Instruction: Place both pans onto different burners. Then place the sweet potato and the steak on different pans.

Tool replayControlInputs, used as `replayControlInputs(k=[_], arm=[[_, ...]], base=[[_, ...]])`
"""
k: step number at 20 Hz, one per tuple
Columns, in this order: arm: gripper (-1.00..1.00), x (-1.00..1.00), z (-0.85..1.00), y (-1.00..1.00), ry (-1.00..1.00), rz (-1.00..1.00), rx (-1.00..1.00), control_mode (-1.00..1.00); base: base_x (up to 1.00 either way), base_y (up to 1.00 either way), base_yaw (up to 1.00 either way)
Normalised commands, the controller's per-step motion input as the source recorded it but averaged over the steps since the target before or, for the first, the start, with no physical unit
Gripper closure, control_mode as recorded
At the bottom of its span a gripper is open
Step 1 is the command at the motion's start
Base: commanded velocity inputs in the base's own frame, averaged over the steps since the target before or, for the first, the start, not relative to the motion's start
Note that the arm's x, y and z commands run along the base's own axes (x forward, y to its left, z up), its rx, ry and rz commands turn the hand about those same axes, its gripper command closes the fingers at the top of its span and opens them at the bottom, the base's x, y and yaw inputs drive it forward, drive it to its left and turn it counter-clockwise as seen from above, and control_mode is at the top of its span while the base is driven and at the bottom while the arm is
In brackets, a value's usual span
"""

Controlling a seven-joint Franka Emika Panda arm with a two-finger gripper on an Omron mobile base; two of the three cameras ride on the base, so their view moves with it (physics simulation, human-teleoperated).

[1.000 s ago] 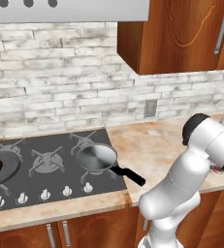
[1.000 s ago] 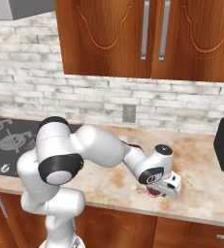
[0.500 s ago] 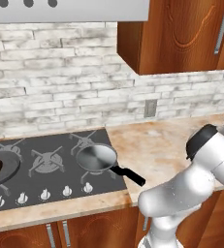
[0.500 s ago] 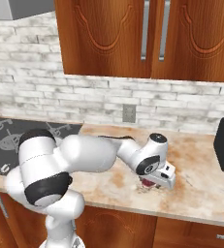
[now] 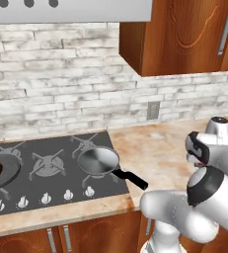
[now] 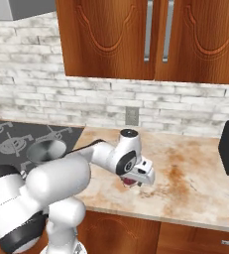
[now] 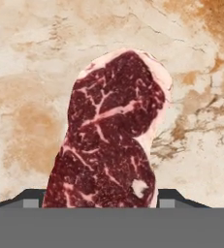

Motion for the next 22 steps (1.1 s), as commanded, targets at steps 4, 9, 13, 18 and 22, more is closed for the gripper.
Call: replayControlInputs(k=[4,9,13,18,22], arm=[[1.00,0.00,0.20,0.44,0.00,0.07,0.00,-1.00],[1.00,0.00,0.29,0.27,0.00,0.05,0.01,-1.00],[1.00,0.00,0.42,0.29,0.00,0.07,0.04,-1.00],[1.00,0.00,0.30,0.39,0.00,0.07,0.02,-1.00],[1.00,0.00,0.15,0.62,0.00,0.07,0.00,-1.00]], base=[[0.00,0.00,0.00],[0.00,0.00,0.00],[0.00,0.00,0.00],[0.00,0.00,0.00],[0.00,0.00,0.00]])
